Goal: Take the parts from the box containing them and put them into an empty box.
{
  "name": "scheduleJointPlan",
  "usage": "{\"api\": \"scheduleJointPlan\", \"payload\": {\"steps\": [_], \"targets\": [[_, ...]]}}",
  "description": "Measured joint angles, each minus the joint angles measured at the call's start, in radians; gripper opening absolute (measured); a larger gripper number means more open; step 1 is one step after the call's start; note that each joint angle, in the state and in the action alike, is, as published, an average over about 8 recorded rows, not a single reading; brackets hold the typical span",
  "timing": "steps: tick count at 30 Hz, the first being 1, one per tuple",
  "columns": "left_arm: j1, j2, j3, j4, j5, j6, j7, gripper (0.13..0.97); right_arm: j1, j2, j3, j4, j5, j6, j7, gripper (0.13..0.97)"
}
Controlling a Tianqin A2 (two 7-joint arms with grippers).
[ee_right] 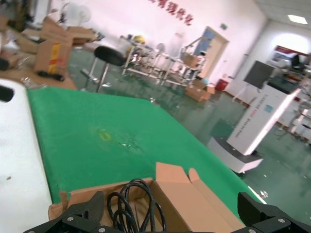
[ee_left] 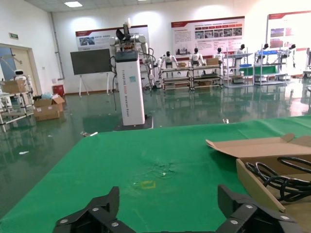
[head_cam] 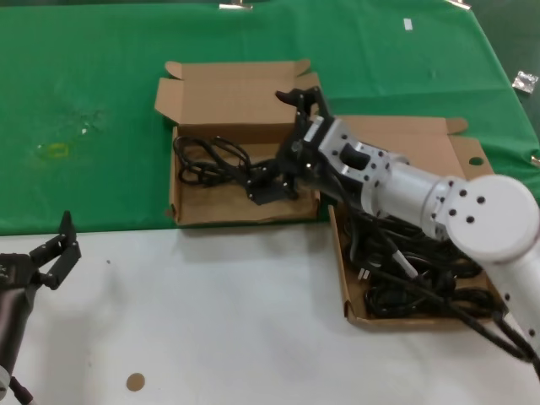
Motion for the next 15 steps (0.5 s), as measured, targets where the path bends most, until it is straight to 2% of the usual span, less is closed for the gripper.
{"api": "scheduleJointPlan", "payload": {"steps": [5,9,15], "targets": [[0.0,0.0,0.0,0.0,0.0,0.0,0.0,0.733,-0.069,0.0,0.036,0.034,0.049,0.055,-0.012,0.966],[0.0,0.0,0.0,0.0,0.0,0.0,0.0,0.733,-0.125,-0.001,0.065,0.062,0.09,0.1,-0.022,0.966],[0.0,0.0,0.0,0.0,0.0,0.0,0.0,0.843,-0.207,-0.001,0.108,0.104,0.149,0.166,-0.036,0.966]]}}
